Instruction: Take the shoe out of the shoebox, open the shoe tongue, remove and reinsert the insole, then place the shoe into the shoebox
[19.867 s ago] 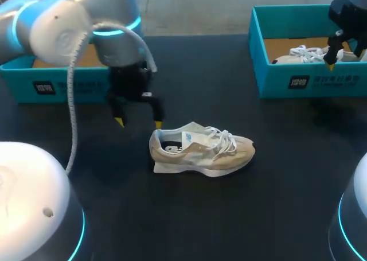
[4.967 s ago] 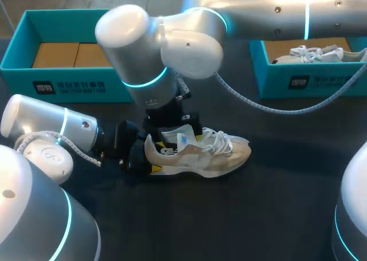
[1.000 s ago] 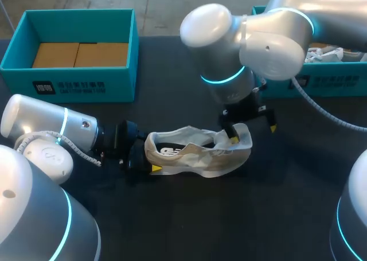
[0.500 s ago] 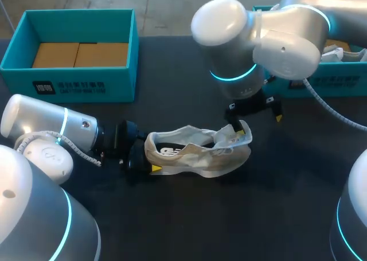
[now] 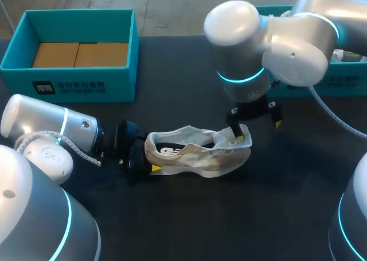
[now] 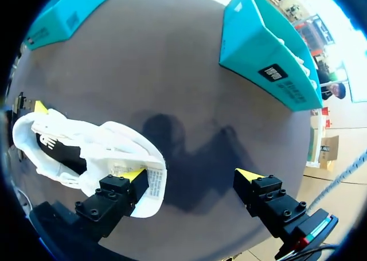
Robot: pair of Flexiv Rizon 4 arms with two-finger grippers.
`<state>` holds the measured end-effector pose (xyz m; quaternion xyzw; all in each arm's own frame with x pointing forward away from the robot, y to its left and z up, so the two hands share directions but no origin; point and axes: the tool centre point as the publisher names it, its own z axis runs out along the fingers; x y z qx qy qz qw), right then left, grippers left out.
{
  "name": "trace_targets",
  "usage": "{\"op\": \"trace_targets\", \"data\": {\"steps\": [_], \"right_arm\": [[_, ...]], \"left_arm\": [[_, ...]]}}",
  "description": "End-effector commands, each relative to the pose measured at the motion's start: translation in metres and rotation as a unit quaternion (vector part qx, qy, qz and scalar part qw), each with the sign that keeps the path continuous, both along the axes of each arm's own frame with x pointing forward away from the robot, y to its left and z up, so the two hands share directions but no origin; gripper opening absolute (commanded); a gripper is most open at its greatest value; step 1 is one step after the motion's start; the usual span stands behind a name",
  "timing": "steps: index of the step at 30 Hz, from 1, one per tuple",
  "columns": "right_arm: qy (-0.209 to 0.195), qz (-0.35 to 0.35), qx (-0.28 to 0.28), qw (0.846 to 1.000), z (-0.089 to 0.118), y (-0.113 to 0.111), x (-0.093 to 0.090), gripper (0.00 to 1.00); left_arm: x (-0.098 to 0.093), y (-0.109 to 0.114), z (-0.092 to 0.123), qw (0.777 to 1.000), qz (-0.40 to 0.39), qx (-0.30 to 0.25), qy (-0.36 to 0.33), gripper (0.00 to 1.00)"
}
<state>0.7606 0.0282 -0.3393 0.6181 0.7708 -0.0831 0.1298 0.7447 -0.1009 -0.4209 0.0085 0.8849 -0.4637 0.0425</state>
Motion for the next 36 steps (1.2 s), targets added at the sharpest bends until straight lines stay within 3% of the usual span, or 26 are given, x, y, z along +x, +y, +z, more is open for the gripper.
{"op": "trace_targets", "data": {"steps": [1,7,10,14,16,22,24,28,29,30,34,36], "right_arm": [[-0.011,0.022,0.016,1.000,-0.003,-0.011,0.000,1.00],[-0.048,0.129,0.036,0.990,0.020,-0.011,0.006,1.00],[-0.064,0.214,0.044,0.974,0.031,-0.007,0.012,1.00],[-0.057,0.354,0.063,0.931,0.042,0.006,0.020,1.00],[-0.051,0.423,0.078,0.901,0.045,0.012,0.023,1.00],[-0.052,0.539,0.089,0.836,0.055,0.028,0.034,1.00],[-0.055,0.560,0.091,0.821,0.058,0.033,0.037,1.00],[-0.052,0.579,0.084,0.809,0.060,0.041,0.044,1.00],[-0.051,0.584,0.081,0.806,0.061,0.043,0.045,0.84],[-0.049,0.588,0.079,0.803,0.062,0.045,0.046,0.53],[-0.050,0.600,0.076,0.795,0.066,0.056,0.048,0.02],[-0.050,0.604,0.073,0.792,0.068,0.062,0.047,0.00]], "left_arm": [[-0.001,0.002,-0.001,1.000,0.000,0.002,0.000,0.00],[-0.001,0.002,-0.001,1.000,0.000,0.002,0.000,0.00],[-0.001,0.002,-0.001,1.000,0.000,0.002,0.000,0.00],[-0.001,0.002,-0.001,1.000,0.000,0.002,0.000,0.00],[-0.001,0.002,-0.001,1.000,0.000,0.002,0.000,0.00],[-0.001,0.002,-0.001,1.000,0.000,0.002,0.000,0.00],[-0.001,0.002,-0.001,1.000,0.000,0.002,0.000,0.00],[-0.001,0.002,-0.001,1.000,0.000,0.002,0.000,0.00],[-0.001,0.002,-0.001,1.000,0.000,0.002,0.000,0.00],[-0.001,0.002,-0.001,1.000,0.000,0.002,0.000,0.00],[-0.001,0.002,-0.001,1.000,0.000,0.002,0.000,0.00],[-0.001,0.002,-0.001,1.000,0.000,0.002,0.000,0.00]]}}
